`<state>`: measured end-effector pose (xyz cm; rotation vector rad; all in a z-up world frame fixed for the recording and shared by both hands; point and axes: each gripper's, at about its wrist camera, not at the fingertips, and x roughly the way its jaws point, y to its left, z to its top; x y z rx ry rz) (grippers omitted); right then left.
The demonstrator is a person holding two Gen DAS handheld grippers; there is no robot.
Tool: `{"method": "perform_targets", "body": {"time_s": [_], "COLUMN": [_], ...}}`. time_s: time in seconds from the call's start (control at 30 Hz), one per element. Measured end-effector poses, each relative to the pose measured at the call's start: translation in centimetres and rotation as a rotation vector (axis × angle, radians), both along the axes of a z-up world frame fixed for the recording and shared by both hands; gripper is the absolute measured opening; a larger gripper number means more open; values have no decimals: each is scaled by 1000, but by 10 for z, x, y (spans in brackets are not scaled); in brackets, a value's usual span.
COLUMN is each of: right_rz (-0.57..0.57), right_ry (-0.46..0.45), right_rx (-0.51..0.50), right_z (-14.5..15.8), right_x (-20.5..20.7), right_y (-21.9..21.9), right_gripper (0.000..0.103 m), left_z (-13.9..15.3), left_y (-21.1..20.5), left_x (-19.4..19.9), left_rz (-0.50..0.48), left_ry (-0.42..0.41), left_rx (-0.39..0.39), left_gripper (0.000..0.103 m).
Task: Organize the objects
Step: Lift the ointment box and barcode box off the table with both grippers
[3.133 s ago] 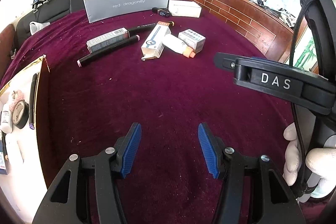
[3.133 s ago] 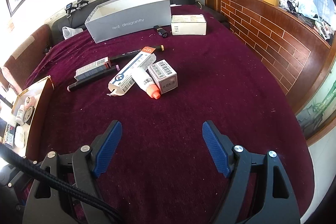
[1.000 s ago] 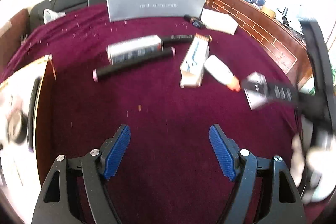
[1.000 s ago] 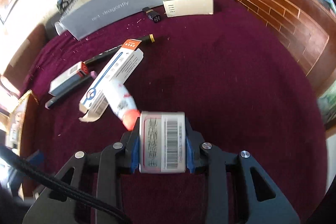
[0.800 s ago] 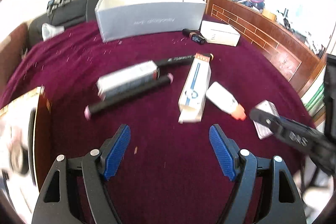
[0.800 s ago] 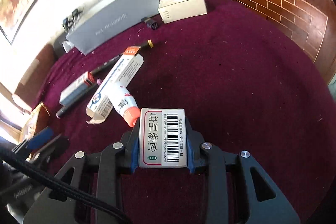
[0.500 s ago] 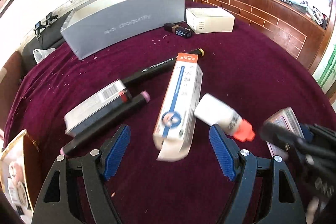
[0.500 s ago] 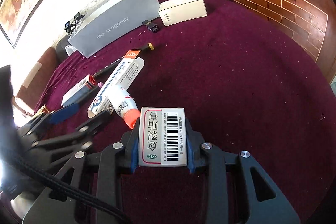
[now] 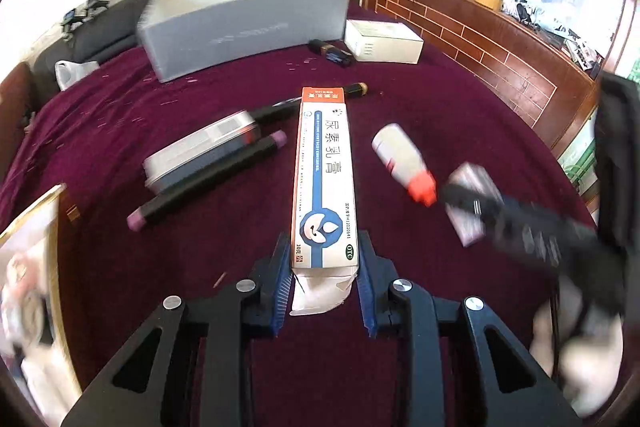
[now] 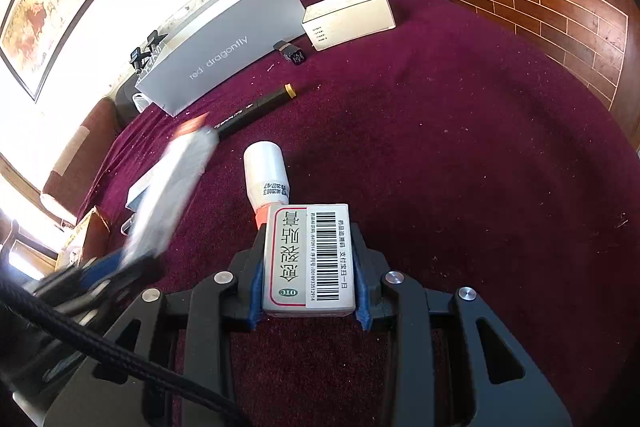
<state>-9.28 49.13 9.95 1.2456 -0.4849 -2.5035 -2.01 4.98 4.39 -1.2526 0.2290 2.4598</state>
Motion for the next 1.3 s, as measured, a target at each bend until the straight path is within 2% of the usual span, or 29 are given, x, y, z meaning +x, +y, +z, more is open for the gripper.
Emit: {"method": "perform_targets", "body": {"time_s": [0.17,0.23,0.33,0.5,0.63,0.8,0.9,0.97,1.3], "right_rz": [-2,-2,-4,3,32,28,29,33,35], "right_ry": [3,4,6,-1,-6,-32,-40,-45,-50], "right_rx": [13,22,38,91,230,284,326,345,401], "right_z": [0,1,1,4,7,8,9,9,9], "right_x": [1,1,2,2,4,4,3,4,6], "right_y": [-2,-3,-5,-12,-27,-33,-37,-40,-45], "right_gripper": [32,32,32,32,32,32,33,36,38], "left_z": [-9,-18,-27,-31,-32,-34,-37,-39,-40], "left_y": [-42,-47,-47,-42,-40,-34,-26,-21,-22], "left_x": [45,54,57,55,49,42,41,43,45], "left_rz": [46,52,71,82,95,106,108,100,88], "left_ry": [-65,-79,-98,-77,-76,-62,-43,-19,-3], "left_rx": [16,14,6,-6,5,10,-8,-31,-25], "left_gripper": [26,26,26,29,36,52,63,68,69]}}
